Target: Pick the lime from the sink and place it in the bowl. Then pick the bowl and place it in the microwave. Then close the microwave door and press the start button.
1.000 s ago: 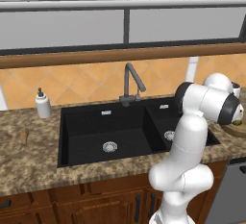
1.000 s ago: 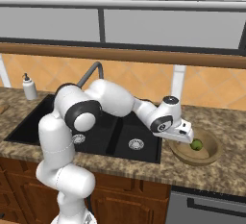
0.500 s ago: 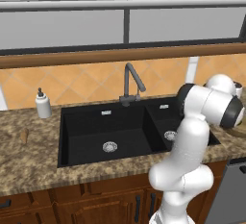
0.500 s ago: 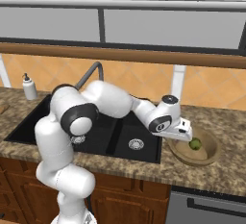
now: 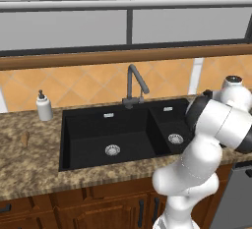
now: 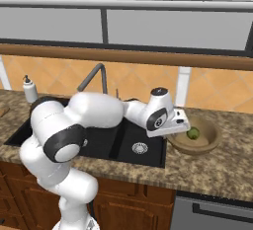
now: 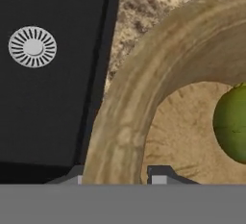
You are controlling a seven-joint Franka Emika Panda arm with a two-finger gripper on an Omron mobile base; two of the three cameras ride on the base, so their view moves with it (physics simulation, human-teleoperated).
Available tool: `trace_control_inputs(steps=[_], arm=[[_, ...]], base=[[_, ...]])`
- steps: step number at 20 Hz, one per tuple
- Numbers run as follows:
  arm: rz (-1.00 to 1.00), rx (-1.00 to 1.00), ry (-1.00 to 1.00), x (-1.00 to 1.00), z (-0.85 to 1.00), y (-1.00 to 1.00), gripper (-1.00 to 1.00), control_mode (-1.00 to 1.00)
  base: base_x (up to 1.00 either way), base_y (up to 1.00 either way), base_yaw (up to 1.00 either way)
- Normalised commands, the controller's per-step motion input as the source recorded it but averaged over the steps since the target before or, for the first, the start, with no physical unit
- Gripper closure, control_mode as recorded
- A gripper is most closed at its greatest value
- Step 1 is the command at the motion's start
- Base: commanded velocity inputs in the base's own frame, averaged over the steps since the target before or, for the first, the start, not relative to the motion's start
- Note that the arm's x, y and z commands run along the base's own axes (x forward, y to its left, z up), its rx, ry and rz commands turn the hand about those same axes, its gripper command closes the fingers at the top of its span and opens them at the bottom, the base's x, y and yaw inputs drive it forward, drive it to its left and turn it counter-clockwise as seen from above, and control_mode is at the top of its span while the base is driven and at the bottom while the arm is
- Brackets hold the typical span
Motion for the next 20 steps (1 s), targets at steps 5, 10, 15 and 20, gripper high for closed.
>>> trace_control_inputs(steps=[5,10,15,20], arm=[[0.39,0.07,0.02,-0.23,0.98,0.04,1.00,-1.00],[0.47,-0.08,0.03,-0.36,0.97,0.42,1.00,-1.00],[0.42,-0.06,0.00,-0.52,0.83,0.55,1.00,-1.00],[0.47,-0.01,-0.01,-0.32,0.57,0.90,1.00,-1.00]], base=[[0.00,0.00,0.00],[0.00,0.00,0.00],[0.00,0.00,0.00],[0.00,0.00,0.00]])
